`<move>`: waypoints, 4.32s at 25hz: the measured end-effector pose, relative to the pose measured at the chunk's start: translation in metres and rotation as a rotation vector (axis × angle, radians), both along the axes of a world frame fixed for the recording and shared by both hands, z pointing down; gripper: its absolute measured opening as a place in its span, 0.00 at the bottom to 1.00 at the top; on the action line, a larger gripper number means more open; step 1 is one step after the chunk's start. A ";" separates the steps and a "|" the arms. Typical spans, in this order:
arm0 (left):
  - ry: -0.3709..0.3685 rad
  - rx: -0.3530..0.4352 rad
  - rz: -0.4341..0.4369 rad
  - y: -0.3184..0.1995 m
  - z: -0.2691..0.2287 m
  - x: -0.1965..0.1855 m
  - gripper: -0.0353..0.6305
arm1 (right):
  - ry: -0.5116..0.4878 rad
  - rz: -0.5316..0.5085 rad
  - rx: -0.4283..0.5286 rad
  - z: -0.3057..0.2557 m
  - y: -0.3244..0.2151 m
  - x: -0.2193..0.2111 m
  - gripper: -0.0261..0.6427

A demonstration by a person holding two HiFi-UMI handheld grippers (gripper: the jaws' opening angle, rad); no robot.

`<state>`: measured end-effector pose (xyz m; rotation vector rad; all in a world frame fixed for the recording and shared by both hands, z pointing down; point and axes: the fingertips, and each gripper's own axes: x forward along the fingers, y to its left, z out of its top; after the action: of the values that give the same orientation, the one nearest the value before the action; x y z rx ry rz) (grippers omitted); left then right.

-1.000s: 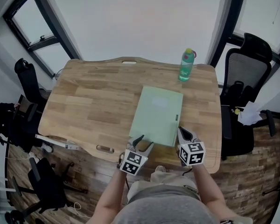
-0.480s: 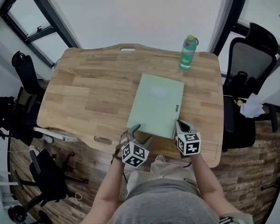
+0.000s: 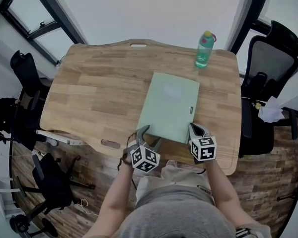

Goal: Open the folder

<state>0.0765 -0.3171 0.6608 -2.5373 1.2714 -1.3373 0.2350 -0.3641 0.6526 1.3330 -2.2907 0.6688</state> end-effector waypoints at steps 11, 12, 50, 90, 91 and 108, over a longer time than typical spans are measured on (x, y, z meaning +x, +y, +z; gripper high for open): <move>0.013 0.012 0.016 0.006 -0.006 0.006 0.34 | -0.025 -0.012 -0.014 0.001 0.000 0.002 0.04; 0.019 0.013 0.014 0.007 -0.006 0.007 0.32 | -0.025 -0.012 -0.016 0.002 0.001 0.002 0.04; 0.307 0.177 -0.363 -0.003 -0.074 -0.091 0.07 | 0.030 -0.011 -0.038 0.002 0.001 0.000 0.04; 0.387 0.036 -1.082 -0.031 0.025 -0.239 0.22 | 0.062 -0.047 -0.055 0.002 0.001 -0.001 0.04; 0.376 0.028 -1.085 -0.032 0.030 -0.241 0.22 | 0.064 -0.046 -0.055 0.003 0.001 -0.001 0.04; 0.317 -0.114 -1.073 -0.037 0.061 -0.243 0.24 | 0.083 -0.015 -0.057 0.002 0.001 -0.002 0.04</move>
<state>-0.1667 -0.3538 0.7217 -2.1709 2.9277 -1.0485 0.2331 -0.3627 0.6549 1.2923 -2.1975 0.6569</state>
